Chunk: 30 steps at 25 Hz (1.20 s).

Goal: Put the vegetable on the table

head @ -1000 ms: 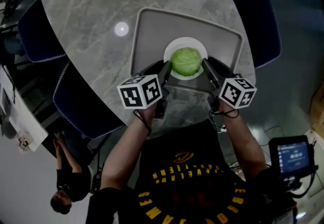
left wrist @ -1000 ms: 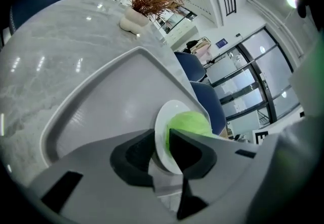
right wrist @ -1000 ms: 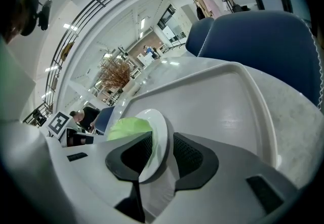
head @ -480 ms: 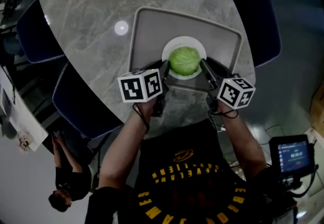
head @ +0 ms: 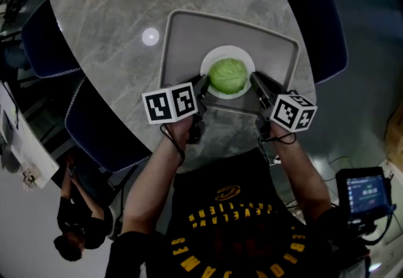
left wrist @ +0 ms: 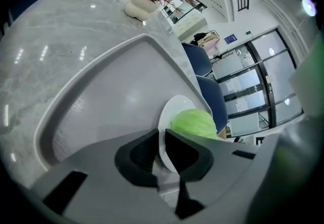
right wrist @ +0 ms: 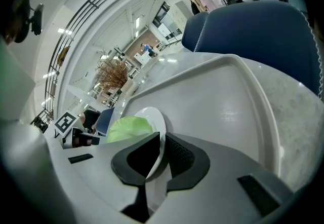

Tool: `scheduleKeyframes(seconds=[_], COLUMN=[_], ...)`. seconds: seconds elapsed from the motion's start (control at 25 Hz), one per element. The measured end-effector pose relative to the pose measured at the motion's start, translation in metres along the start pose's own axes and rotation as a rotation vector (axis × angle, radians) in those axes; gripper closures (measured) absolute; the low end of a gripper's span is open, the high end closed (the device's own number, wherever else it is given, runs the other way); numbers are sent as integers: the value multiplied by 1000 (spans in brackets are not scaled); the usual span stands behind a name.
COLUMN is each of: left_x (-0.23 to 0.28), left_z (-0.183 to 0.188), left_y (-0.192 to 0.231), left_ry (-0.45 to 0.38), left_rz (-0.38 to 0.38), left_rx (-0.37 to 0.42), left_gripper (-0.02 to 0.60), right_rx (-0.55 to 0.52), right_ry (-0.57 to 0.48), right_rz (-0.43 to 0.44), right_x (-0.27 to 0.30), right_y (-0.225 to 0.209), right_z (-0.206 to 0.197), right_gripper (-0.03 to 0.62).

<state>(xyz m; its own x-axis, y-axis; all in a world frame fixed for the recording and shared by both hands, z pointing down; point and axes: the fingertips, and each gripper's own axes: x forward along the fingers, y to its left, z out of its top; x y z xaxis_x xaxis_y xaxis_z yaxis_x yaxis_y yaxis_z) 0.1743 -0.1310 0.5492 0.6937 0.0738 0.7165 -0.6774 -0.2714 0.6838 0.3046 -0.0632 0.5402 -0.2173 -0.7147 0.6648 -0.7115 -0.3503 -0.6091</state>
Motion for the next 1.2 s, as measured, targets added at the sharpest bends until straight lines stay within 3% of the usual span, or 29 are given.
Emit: scheduleKeyframes(seconds=[0.56, 1.2], left_x=[-4, -19], left_z=[-11, -34], left_y=[7, 33], left_ry=[-36, -210], left_rz=[-65, -14], left_rx=[-129, -240], left_gripper=[545, 546], right_rx=[34, -88], right_ry=[24, 131], right_rz=[53, 192], right_x=[3, 29], right_y=[5, 19], right_z=[0, -13], right_gripper=[557, 559])
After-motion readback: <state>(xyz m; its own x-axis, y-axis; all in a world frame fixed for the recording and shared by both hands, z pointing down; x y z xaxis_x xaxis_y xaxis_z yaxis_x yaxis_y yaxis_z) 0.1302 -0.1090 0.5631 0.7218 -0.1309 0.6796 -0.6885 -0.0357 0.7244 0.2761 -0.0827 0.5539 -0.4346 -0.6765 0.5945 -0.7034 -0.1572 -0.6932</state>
